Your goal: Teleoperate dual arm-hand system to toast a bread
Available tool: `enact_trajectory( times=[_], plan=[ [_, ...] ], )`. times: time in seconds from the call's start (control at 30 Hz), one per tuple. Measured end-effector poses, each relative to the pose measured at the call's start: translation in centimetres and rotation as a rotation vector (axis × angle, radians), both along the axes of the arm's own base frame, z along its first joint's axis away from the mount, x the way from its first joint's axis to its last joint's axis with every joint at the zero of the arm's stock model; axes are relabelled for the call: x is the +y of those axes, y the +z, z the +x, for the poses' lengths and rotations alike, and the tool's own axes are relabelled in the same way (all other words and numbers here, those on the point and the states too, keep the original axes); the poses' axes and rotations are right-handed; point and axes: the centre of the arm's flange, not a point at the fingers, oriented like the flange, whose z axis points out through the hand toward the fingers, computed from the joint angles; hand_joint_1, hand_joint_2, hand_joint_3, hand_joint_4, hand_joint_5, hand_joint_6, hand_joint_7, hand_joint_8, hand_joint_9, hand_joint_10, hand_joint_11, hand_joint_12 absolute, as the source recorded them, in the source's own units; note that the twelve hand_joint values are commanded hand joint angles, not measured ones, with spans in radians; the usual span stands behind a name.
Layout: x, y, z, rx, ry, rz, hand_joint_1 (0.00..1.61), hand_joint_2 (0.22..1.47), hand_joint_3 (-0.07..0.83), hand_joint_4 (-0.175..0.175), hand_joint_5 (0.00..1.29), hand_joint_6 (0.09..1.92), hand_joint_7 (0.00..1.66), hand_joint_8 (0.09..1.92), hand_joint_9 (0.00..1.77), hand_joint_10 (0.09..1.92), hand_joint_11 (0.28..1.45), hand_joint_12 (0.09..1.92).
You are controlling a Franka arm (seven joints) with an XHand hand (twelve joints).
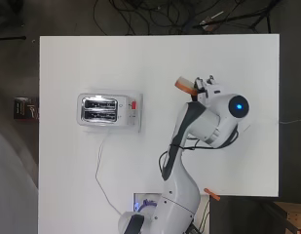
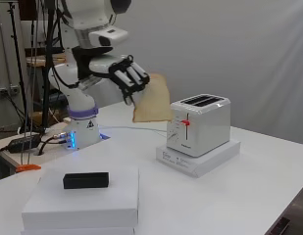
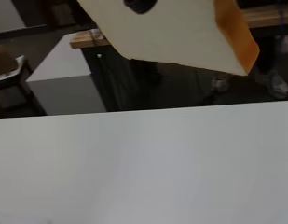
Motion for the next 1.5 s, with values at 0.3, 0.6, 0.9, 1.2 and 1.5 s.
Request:
enact_trajectory(
  times=[0.3,0.6,0.9,1.2,1.5],
  plan=[
    [33.0,0.3,7.8,-0.087,0.541,0.036,1.23,1.17,-0.001,-0.175,0.7,1.26,1.06,1.01,1.42,0.09,0.75,0.27],
    [37.1,-1.0,5.4,0.006,0.595,0.063,1.22,1.2,-0.001,-0.175,0.65,1.29,1.01,1.09,1.44,0.09,0.79,0.31],
    [29.6,-1.2,5.6,0.086,0.399,0.102,1.21,1.22,0.0,-0.175,0.64,1.28,0.95,1.23,1.44,0.09,0.62,0.91],
    [32.5,-3.3,5.0,0.142,0.495,0.192,1.23,1.18,0.002,-0.175,0.7,1.23,1.03,1.08,1.27,0.46,0.65,0.7],
    [33.1,-5.1,3.2,0.168,0.533,0.209,1.22,1.2,0.0,-0.175,0.66,1.27,1.01,1.1,1.31,0.38,0.67,0.67]
  ],
)
